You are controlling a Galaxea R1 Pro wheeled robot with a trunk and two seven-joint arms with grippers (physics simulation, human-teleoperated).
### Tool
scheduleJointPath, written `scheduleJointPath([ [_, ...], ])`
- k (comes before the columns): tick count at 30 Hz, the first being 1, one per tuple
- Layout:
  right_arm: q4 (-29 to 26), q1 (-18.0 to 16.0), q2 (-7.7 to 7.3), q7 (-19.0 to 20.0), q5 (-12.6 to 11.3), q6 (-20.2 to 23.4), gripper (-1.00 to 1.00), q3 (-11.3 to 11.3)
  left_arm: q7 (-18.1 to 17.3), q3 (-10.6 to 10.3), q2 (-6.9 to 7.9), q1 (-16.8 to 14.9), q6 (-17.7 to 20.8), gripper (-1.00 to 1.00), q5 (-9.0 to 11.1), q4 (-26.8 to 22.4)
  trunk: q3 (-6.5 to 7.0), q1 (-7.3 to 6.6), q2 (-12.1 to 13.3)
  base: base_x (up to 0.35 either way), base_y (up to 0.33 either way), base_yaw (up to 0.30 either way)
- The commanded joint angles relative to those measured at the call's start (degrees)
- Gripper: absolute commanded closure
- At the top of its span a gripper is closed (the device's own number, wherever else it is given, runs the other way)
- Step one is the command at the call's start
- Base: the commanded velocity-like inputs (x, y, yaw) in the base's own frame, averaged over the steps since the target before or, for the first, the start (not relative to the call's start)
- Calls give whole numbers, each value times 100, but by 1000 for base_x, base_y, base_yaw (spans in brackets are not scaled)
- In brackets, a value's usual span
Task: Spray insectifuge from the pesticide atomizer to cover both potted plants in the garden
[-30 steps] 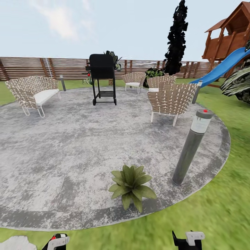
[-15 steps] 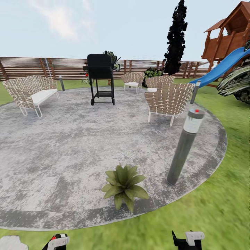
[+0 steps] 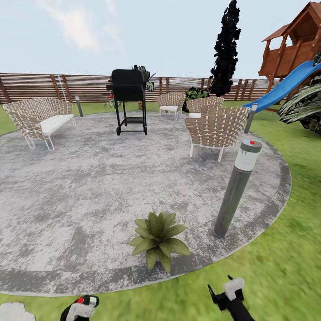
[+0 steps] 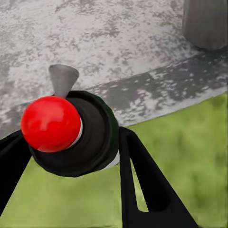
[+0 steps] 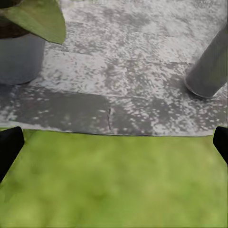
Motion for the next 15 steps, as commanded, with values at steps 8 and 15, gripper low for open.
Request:
scheduleJointPath([
  [8,-880,-2,503,1035,1401,751,-100,608,-2803,70,255,-636,993,100,-2321,-173,-5,-1,-2,0,0,0],
  [15,-1545,-5,543,2575,1789,1435,-100,617,-3778,69,263,-1068,1564,100,-3033,-496,-5,-1,-2,0,0,0],
])
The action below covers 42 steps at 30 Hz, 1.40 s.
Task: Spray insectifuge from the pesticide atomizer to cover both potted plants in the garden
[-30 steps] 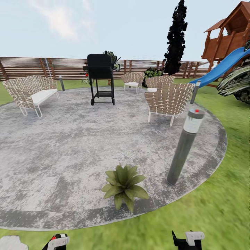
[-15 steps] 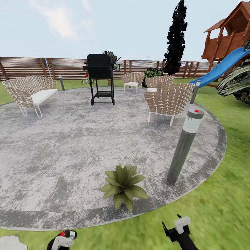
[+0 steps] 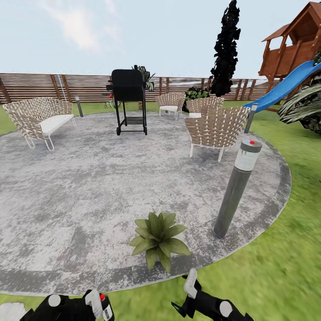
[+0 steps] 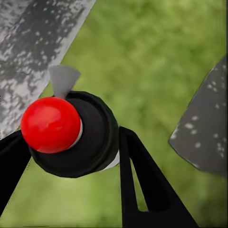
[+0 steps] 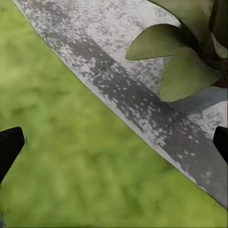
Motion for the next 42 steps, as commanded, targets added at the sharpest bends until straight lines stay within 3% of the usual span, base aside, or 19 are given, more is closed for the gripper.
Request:
scheduleJointPath([
  [1,-120,-5,2,174,72,77,-100,0,-209,47,-6,-72,133,100,-144,-128,-5,-1,-2,0,0,0],
  [5,-342,-18,58,531,205,193,-100,1,-717,47,-18,-211,365,100,-469,-462,-5,-1,-2,0,0,0],
  [8,-444,-44,138,828,480,356,-100,1,-1240,53,-56,-291,455,100,-928,-790,-5,-1,-2,0,0,0],
  [12,-552,-50,207,888,559,416,-100,1,-1419,49,-97,-306,466,100,-1071,-931,-5,-1,-2,0,0,0],
  [17,-612,-52,321,959,574,440,-100,6,-1462,47,-111,-309,460,100,-1097,-963,-5,-1,-2,0,0,0],
  [18,-613,-52,334,980,574,441,100,7,-1465,47,-112,-309,459,100,-1097,-963,-5,-1,-2,0,0,0],
  [28,-716,-52,609,1226,582,451,100,9,-1633,37,-162,-309,452,100,-1093,-983,-5,-1,-2,0,0,0],
  [31,-723,-52,752,1241,583,452,100,9,-1711,-109,-183,-309,451,100,-1092,-1040,-5,-1,-2,0,0,0],
  [33,-728,-52,877,1248,585,454,100,11,-1732,-359,-191,-309,456,100,-1086,-1059,-5,-1,-2,0,0,0],
  [36,-736,-52,969,1284,584,454,100,22,-1737,-481,-196,-309,456,100,-1083,-1085,-5,-1,-2,0,0,0],
  [42,-829,-58,1044,1317,583,461,100,27,-1739,-523,-238,-309,442,100,-1076,-1096,-5,-1,-2,0,0,0],
])
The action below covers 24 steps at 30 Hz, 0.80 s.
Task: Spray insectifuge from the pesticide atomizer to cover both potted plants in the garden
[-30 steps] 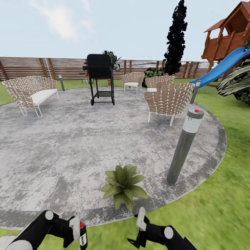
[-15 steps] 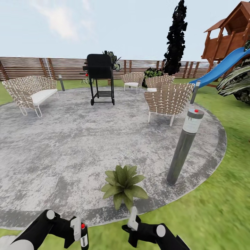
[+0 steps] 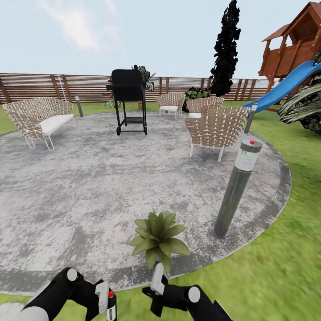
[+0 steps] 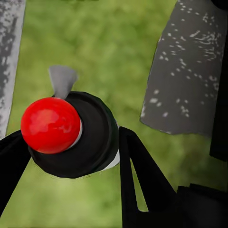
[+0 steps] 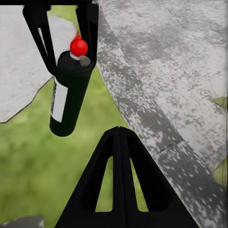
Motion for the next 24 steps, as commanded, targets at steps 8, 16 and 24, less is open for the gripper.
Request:
scheduleJointPath([
  [8,-191,-3,1,10,61,-34,100,1,-24,11,-228,-2,-88,100,-44,-6,-5,-1,-2,0,0,0],
  [16,-196,-1,1,12,59,-34,100,2,-30,9,-391,-2,-117,100,-33,-11,-5,-1,-2,0,0,0],
  [24,-192,-1,1,12,56,-34,100,2,-26,15,-583,-2,-128,100,8,-14,-5,-1,-2,0,0,0],
])
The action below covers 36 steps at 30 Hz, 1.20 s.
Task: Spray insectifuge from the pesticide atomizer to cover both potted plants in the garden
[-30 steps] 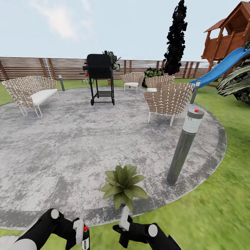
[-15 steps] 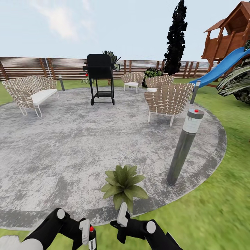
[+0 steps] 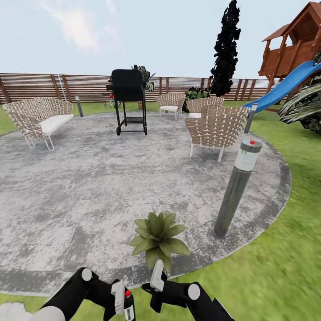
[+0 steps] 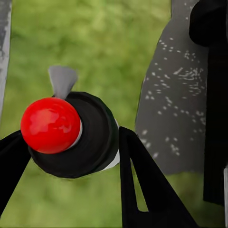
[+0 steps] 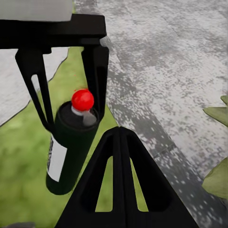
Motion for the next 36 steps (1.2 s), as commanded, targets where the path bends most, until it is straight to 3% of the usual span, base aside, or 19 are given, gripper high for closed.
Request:
scheduleJointPath([
  [1,-3,-3,2,-2,60,-34,100,-8,-9,20,-24,-2,-57,100,-43,-5,-5,-1,-2,0,0,0],
  [7,0,-3,2,-2,55,-34,100,-8,7,45,-107,9,-25,100,-34,-258,-5,-1,-2,0,0,0],
  [36,0,-1,2,-2,54,-34,100,-10,5,48,-262,13,-29,100,19,-284,-5,-1,-2,0,0,0],
])
